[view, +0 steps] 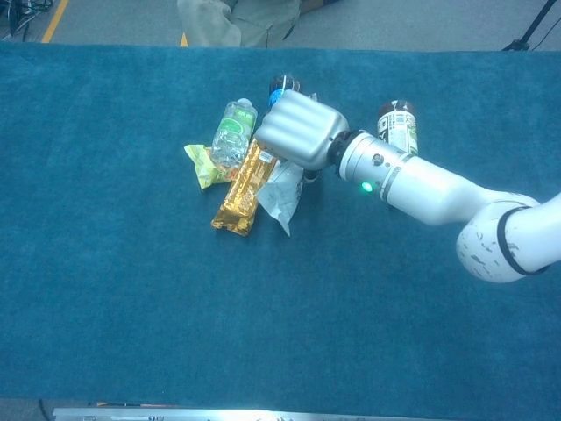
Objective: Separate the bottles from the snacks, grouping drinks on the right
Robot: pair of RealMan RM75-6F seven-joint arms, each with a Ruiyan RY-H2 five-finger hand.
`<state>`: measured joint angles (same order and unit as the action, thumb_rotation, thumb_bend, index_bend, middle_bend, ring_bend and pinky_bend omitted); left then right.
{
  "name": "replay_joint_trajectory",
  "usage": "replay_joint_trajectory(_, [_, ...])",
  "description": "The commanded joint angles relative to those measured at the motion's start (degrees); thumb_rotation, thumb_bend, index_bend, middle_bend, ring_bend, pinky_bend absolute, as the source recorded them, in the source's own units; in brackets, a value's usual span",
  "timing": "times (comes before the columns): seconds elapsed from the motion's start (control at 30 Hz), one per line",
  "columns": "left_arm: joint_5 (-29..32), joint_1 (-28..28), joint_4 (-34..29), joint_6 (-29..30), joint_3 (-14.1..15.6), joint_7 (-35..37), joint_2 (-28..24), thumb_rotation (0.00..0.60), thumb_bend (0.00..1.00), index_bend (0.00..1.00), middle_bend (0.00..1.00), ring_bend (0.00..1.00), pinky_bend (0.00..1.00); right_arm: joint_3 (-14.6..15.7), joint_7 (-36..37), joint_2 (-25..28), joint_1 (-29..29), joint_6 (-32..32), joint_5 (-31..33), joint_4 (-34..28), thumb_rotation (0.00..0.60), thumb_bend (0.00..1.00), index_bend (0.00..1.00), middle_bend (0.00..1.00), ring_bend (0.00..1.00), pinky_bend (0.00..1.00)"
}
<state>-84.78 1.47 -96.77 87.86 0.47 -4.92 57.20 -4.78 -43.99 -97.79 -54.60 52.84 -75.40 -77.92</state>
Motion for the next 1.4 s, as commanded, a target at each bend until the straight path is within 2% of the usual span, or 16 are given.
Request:
replay_joint_trajectory(0.03, [-0.03, 0.02, -0.05, 0.06, -0.03, -0.08, -0.04, 0.6, 0.3, 0.26, 0.3, 0.27, 0.26, -0.25, 3.55, 2.11, 0.71, 1.63, -2.22, -3.76, 0.6, 0.0, 0.69, 0.64, 0.6, 0.63])
replay_joint_trajectory(0.17, [-0.21, 0.07, -0.33, 0.18, -0.01, -0.44, -0.15, 0.6, 0.3, 0.26, 0.3, 0.27, 0.26, -1.22, 6.45, 4.77, 1.14, 3.77, -4.88, -8.99, 0.6, 0.0, 0.69, 0.64, 0.6, 0.63])
replay_joint_trajectory(0.33, [-0.66, 0.26, -0.67, 0.66, 0.05, -0.72, -0.3, 0.6, 0.3, 0.26, 0.3, 0.27, 0.26, -2.13, 8.83, 5.14, 1.53, 5.57, -6.84, -12.42, 0.6, 0.0, 0.69, 0.64, 0.6, 0.63])
replay_joint_trajectory(0.63, [-1.06, 0.84, -1.36, 1.48, 0.26, -1.1, -0.78, 0.6, 0.3, 0.26, 0.3, 0.27, 0.26, -3.34, 3.98, -2.42, 1.0, 8.13, -8.63, -9.18, 0.6, 0.0, 0.68, 0.64, 0.59, 0.63])
replay_joint_trajectory(0.73, [-1.16, 1.13, -1.52, 1.89, 0.33, -1.13, -0.92, 0.6, 0.3, 0.26, 0.3, 0.27, 0.26, -3.65, 0.46, -5.95, 0.82, 8.35, -7.97, -7.22, 0.6, 0.0, 0.59, 0.6, 0.54, 0.61])
replay_joint_trajectory(0.83, [-1.26, 1.41, -1.64, 2.16, 0.46, -1.16, -1.05, 0.6, 0.3, 0.26, 0.3, 0.27, 0.26, -3.86, -3.94, -8.03, 0.54, 6.65, -5.39, -6.44, 0.6, 0.0, 0.43, 0.49, 0.43, 0.54])
replay_joint_trajectory(0.97, [-1.35, 1.79, -1.6, 2.62, 0.54, -1.01, -1.21, 0.6, 0.3, 0.26, 0.29, 0.27, 0.26, -4.32, -9.22, -8.34, 0.34, 4.31, -1.05, -7.72, 0.6, 0.0, 0.22, 0.36, 0.3, 0.43])
replay_joint_trajectory(1.03, [-1.32, 1.92, -1.55, 2.79, 0.52, -0.89, -1.27, 0.6, 0.3, 0.26, 0.29, 0.27, 0.26, -4.77, -9.99, -7.89, 0.38, 4.29, -0.15, -8.52, 0.6, 0.0, 0.15, 0.33, 0.27, 0.41])
replay_joint_trajectory(1.2, [-1.3, 1.79, -1.44, 2.56, 0.38, -0.85, -1.37, 0.6, 0.3, 0.26, 0.29, 0.27, 0.26, -5.61, -9.34, -4.82, 1.1, 5.23, 0.46, -10.9, 0.6, 0.0, 0.13, 0.32, 0.26, 0.41])
replay_joint_trajectory(1.4, [-2.24, 0.7, -1.64, 1.45, 0.19, -1.42, -1.84, 0.6, 0.3, 0.26, 0.29, 0.27, 0.26, -3.95, -7.01, 2.73, 3.69, 6.91, -1.01, -15.73, 0.6, 0.0, 0.13, 0.32, 0.26, 0.41])
